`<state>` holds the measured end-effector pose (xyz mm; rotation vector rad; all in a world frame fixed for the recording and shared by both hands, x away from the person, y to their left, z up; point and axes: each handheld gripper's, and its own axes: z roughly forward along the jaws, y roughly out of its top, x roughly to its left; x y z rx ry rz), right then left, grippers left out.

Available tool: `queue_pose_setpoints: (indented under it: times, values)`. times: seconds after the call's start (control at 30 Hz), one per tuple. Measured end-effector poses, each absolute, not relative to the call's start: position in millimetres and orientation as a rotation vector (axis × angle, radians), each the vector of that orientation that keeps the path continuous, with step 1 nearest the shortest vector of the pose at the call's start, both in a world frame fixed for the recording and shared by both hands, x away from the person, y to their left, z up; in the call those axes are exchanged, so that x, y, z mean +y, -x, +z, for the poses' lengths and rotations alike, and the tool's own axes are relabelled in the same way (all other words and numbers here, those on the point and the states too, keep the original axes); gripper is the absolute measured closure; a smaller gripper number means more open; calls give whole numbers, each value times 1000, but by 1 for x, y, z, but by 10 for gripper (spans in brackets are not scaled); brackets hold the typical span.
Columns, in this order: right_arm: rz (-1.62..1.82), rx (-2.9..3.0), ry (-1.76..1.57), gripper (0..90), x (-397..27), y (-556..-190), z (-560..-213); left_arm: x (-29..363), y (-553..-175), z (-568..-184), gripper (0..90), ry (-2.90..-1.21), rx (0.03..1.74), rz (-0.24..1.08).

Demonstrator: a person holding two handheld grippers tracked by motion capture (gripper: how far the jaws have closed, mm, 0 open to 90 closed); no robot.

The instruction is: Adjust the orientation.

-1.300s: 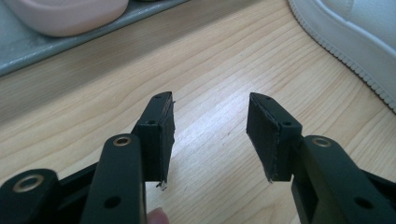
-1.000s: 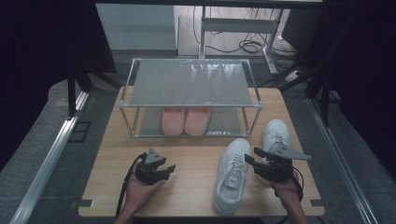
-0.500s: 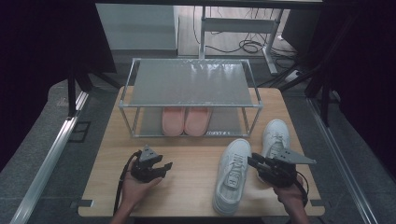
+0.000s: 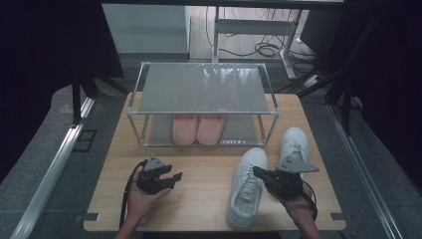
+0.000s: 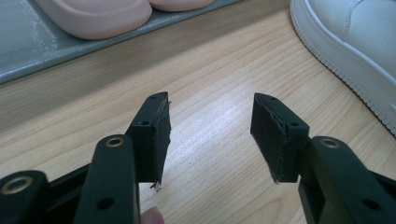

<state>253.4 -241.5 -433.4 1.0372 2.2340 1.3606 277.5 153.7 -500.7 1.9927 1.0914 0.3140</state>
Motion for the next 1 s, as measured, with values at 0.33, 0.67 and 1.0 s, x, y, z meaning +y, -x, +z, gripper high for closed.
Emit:
queue_pose_setpoints:
  times: [0.33, 0.67, 1.0]
  values:
    - [1366, 2262, -1071, 899, -240, -236, -448, 158, -275, -501, 481, -1995, 1108, 322]
    - [1349, 2360, -1048, 900, -233, -222, -466, 155, -277, -506, 481, -2000, 1116, 298]
    - [1352, 2377, -1071, 900, -242, -213, -477, 153, -279, -510, 481, -2014, 1114, 292]
